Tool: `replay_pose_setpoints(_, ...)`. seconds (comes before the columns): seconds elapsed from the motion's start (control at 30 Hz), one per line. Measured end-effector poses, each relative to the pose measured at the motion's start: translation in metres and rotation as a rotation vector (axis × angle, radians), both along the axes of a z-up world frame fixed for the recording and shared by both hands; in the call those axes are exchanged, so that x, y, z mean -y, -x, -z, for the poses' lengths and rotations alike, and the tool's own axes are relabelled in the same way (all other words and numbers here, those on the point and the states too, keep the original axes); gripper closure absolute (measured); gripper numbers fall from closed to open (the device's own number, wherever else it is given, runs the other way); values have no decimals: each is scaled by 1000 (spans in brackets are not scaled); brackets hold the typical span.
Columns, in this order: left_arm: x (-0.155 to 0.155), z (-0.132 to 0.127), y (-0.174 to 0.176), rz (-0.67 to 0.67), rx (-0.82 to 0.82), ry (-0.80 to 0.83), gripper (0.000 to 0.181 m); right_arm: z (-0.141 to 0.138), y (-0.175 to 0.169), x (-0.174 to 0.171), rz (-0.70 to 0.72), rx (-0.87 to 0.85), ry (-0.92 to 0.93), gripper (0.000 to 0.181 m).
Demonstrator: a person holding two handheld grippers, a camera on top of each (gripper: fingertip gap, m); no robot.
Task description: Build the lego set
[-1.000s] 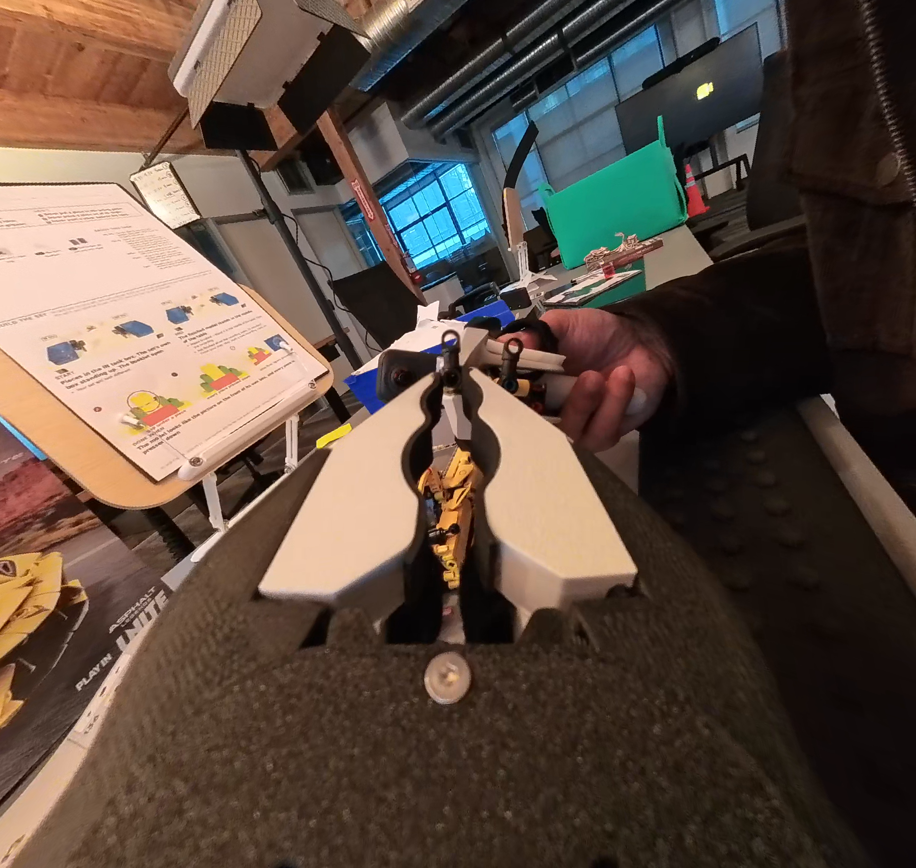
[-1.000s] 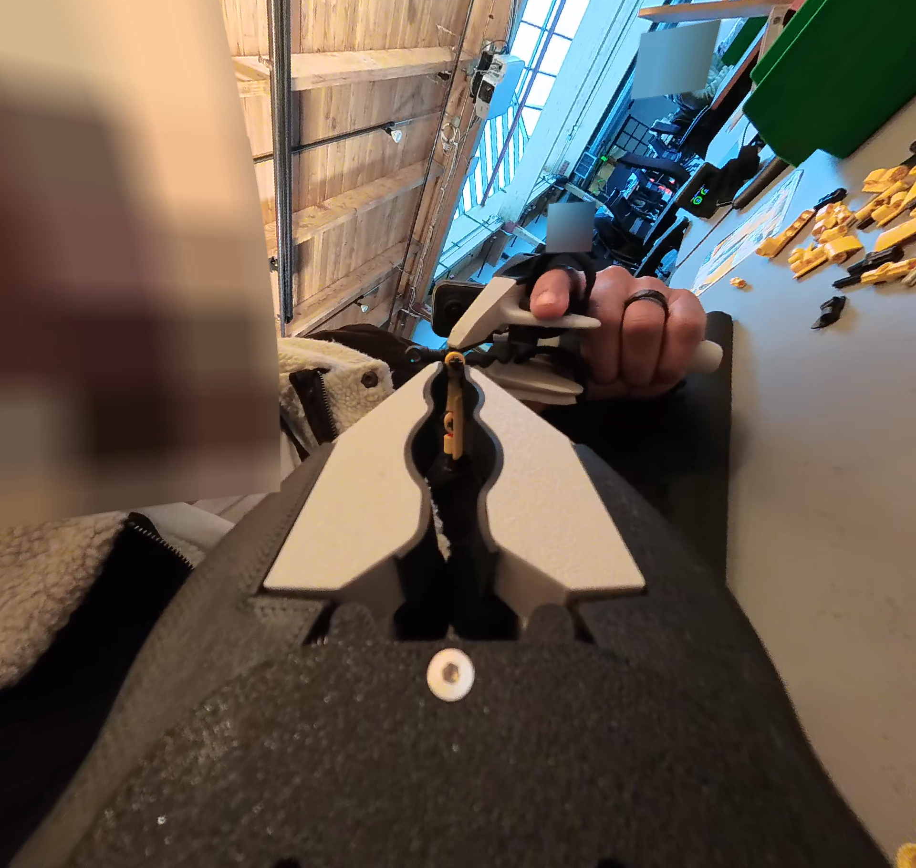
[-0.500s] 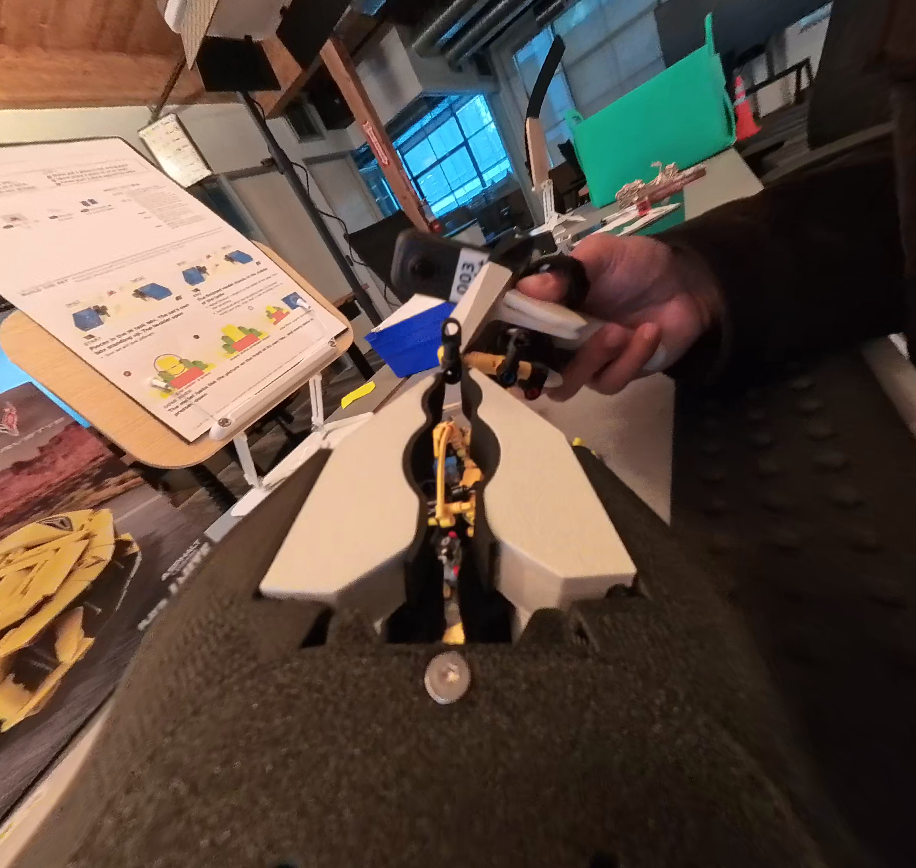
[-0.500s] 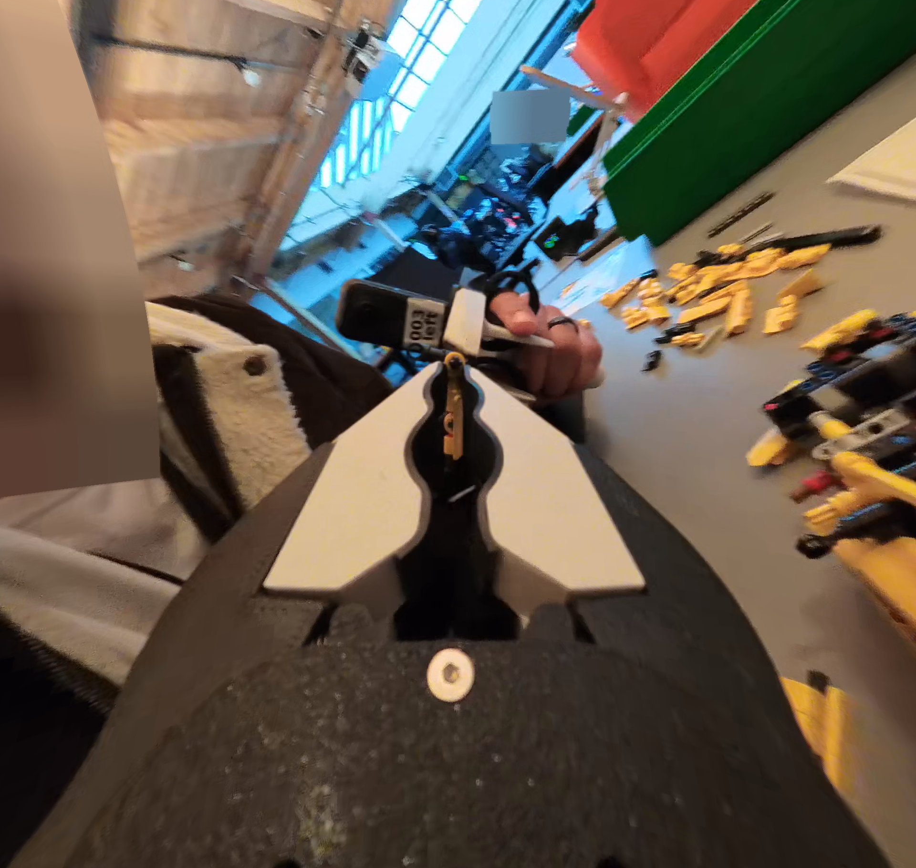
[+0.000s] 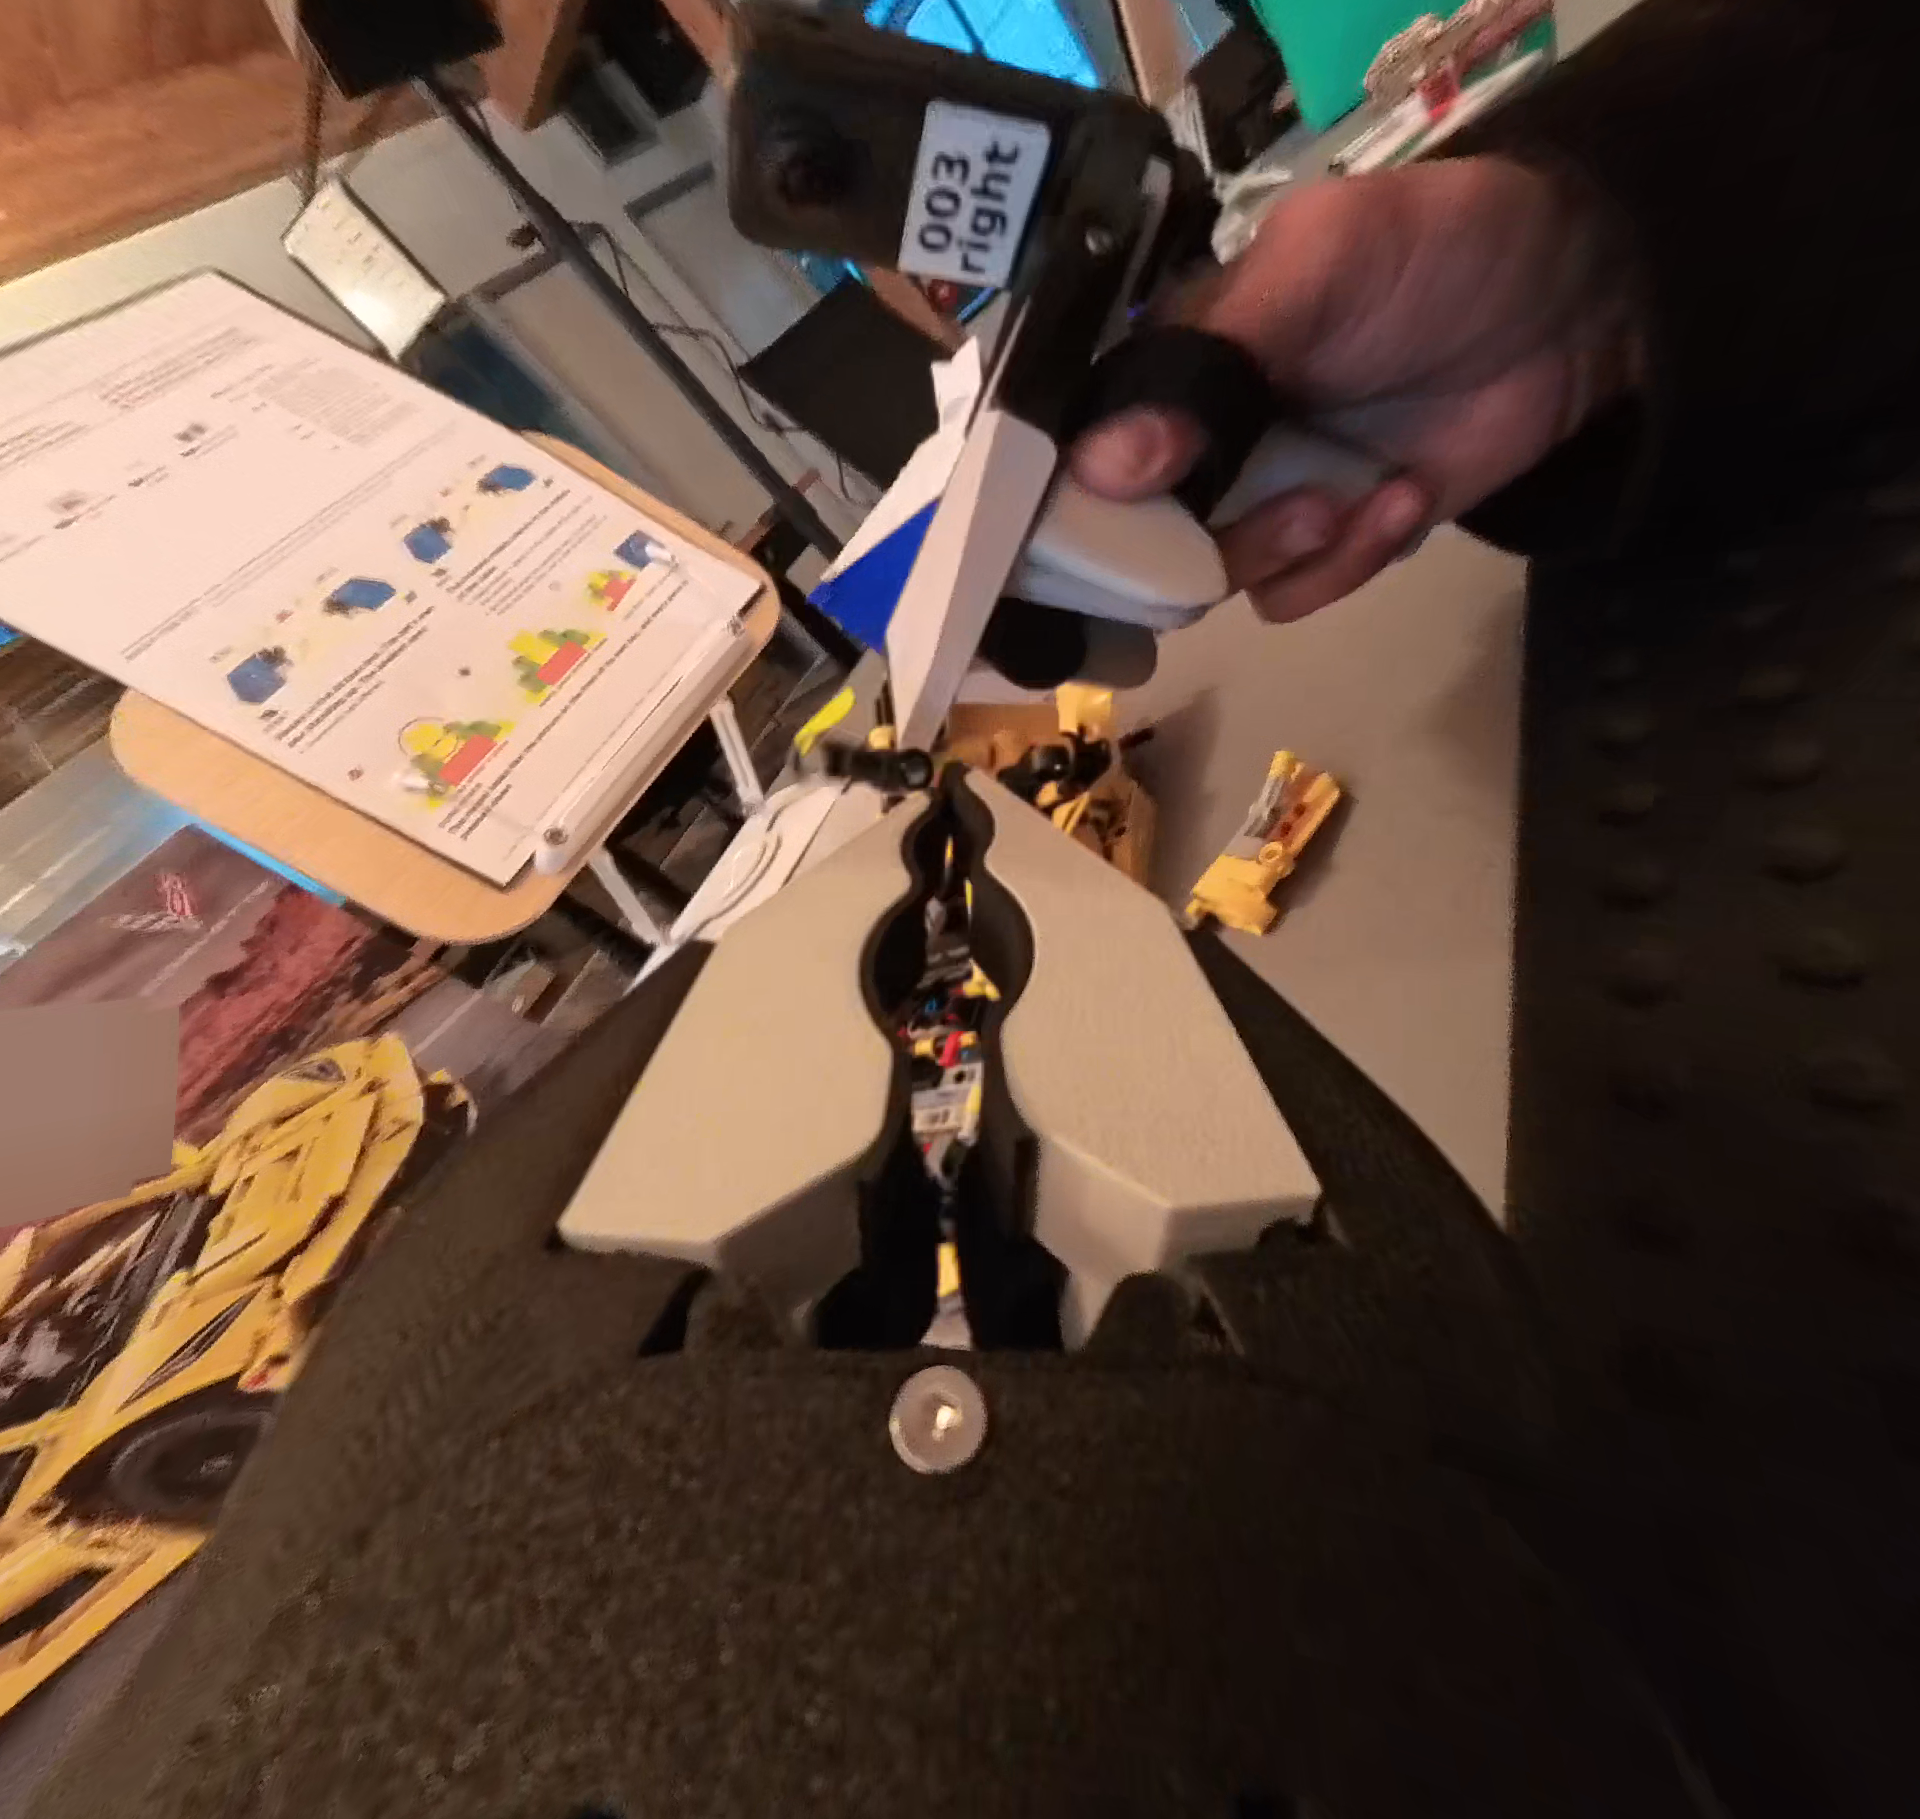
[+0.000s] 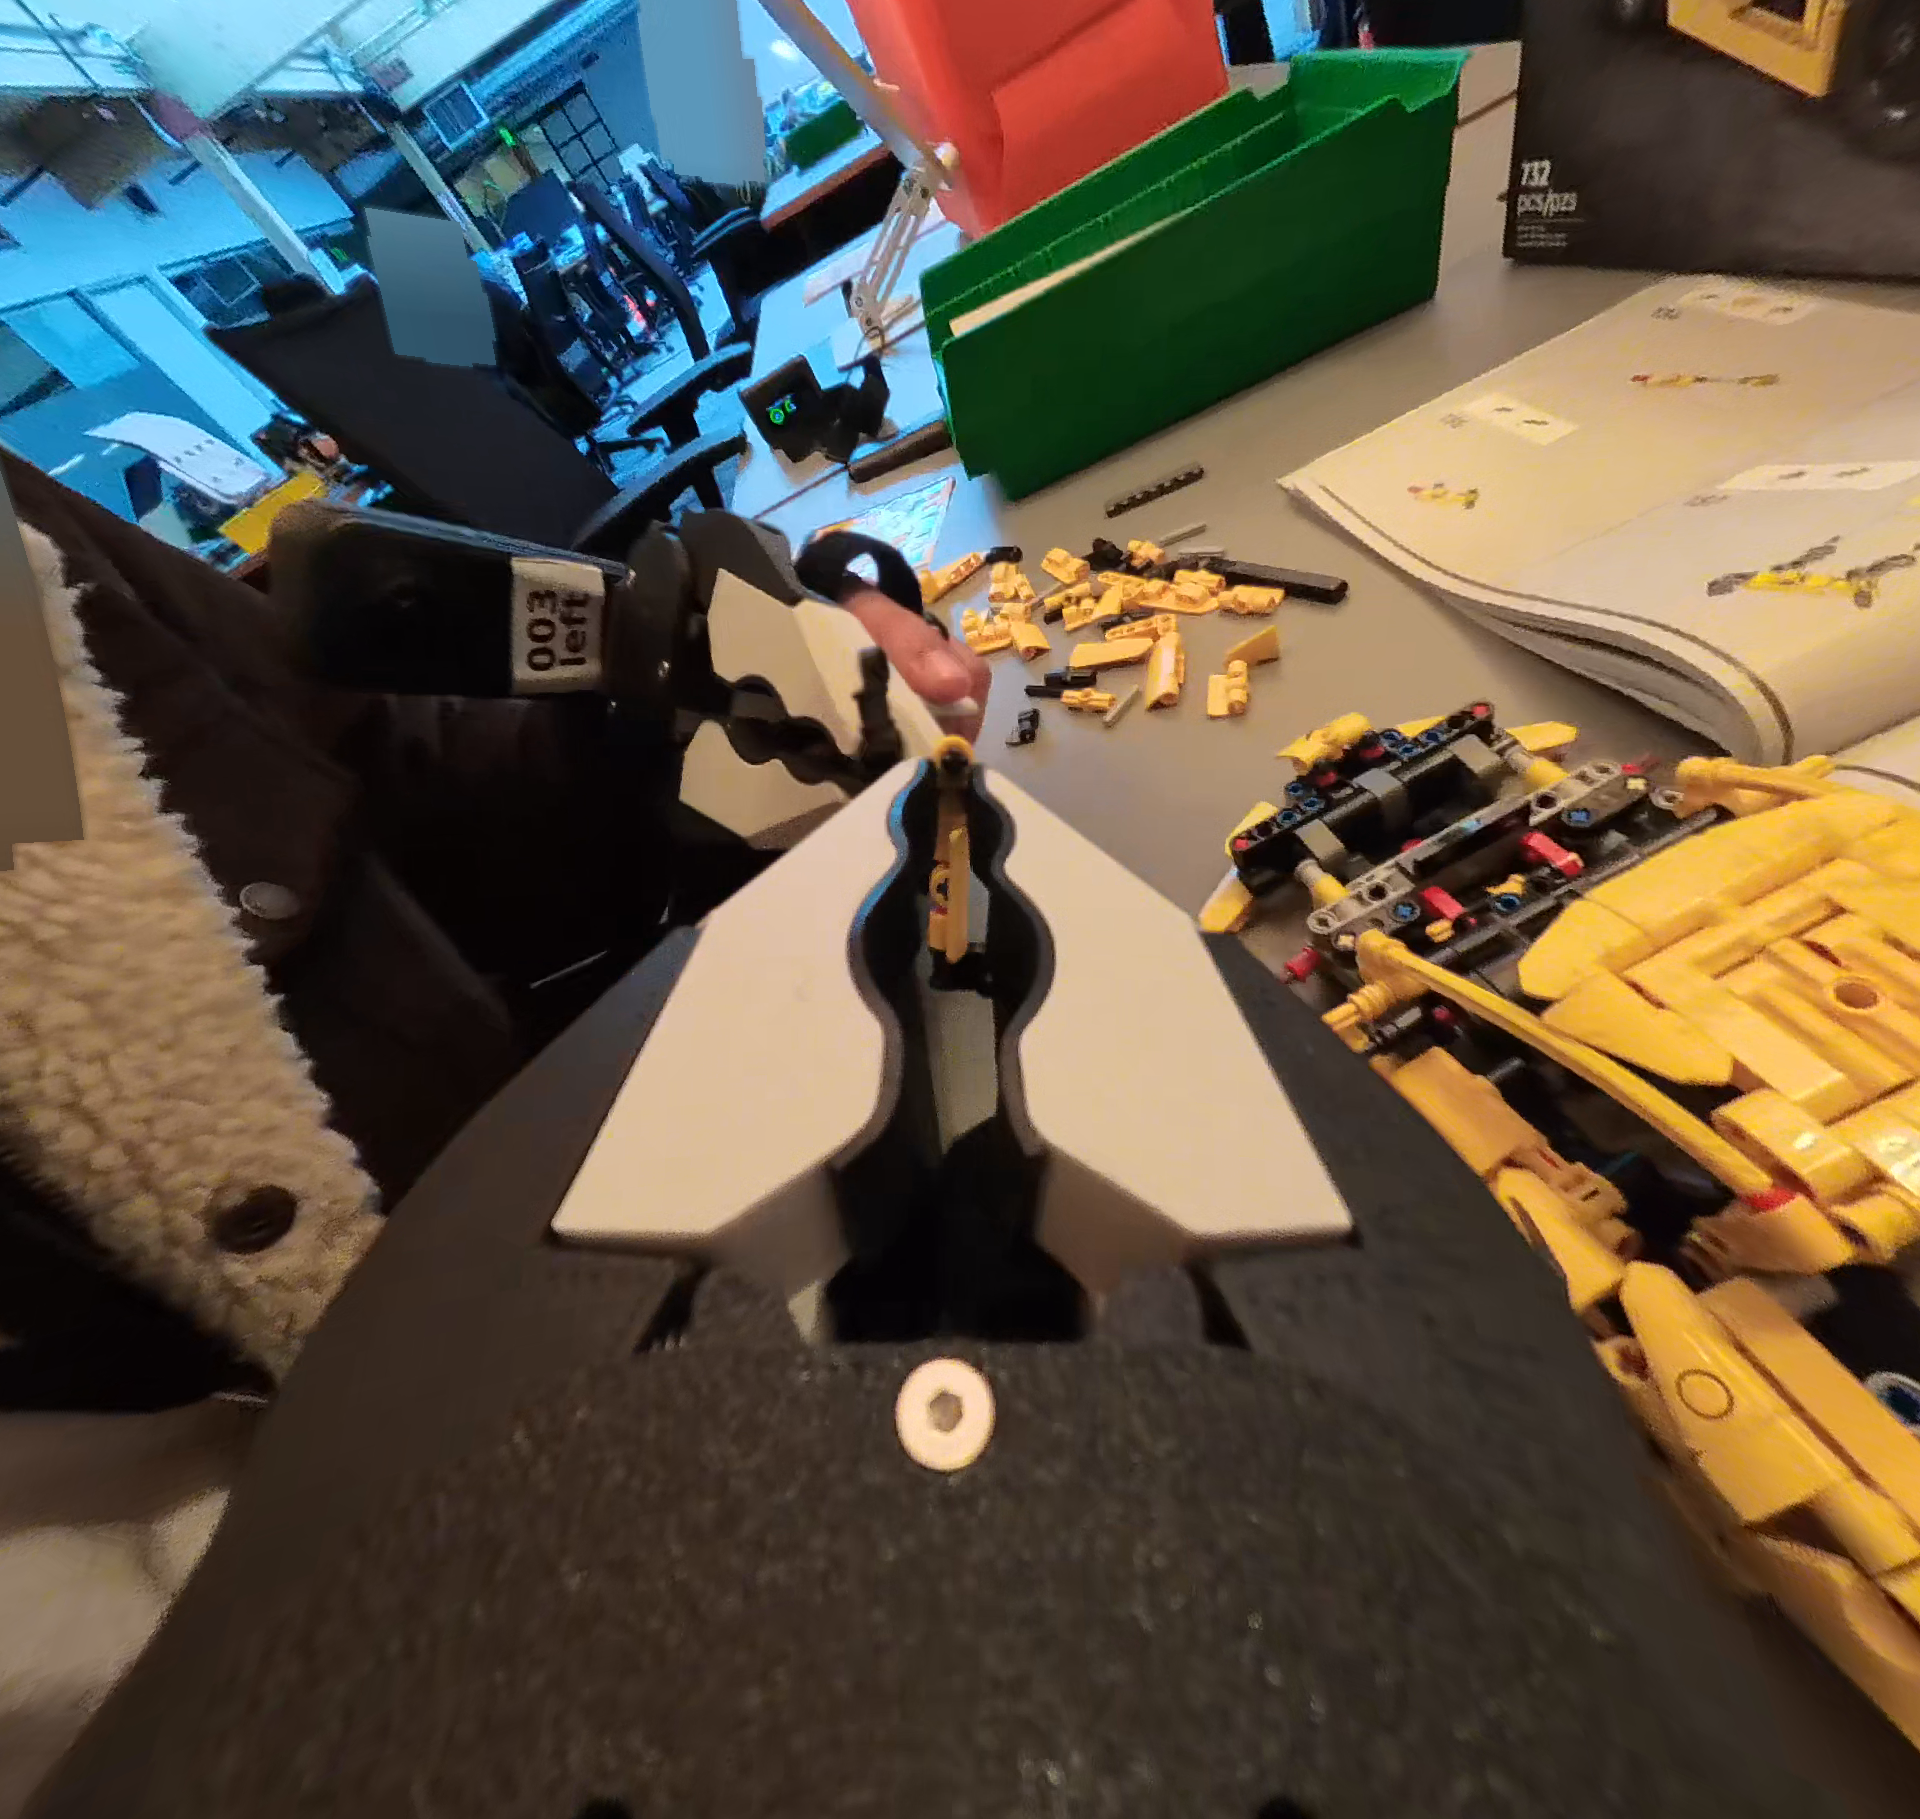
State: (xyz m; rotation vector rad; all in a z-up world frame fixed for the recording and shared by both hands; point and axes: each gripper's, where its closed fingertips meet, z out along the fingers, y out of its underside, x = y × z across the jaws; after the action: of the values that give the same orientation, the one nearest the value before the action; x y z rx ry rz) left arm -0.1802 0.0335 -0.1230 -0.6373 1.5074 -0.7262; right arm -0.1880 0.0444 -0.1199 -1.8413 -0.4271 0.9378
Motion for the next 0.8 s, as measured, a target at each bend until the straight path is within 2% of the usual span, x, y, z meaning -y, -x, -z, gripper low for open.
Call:
replay_pose_setpoints(0.1,-1,-3,0,-7,12,19,181,-5,0,2,-18,-61,5,177)
replay_pose_setpoints(0.37,-6,0,-1,-22,-7,37,181,-2,0,1,-22,-53,23,177)
replay_pose_setpoints(0.5,-7,0,0,-26,-6,41,181,1,-8,1,-4,5,23,177)
replay_pose_setpoints(0.57,-12,4,2,-50,-32,60,181,11,-29,0,50,99,55,177)
replay_pose_setpoints(0.6,-18,10,5,-71,-69,96,181,24,-36,5,37,145,129,177)
replay_pose_setpoints(0.63,-26,19,7,-98,-127,155,181,42,-39,14,2,198,226,177)
replay_pose_setpoints(0.7,-47,36,13,-169,-234,309,181,69,-46,26,15,302,295,177)
replay_pose_setpoints(0.8,-31,55,14,-46,-404,523,177,90,-47,46,-24,366,371,177)
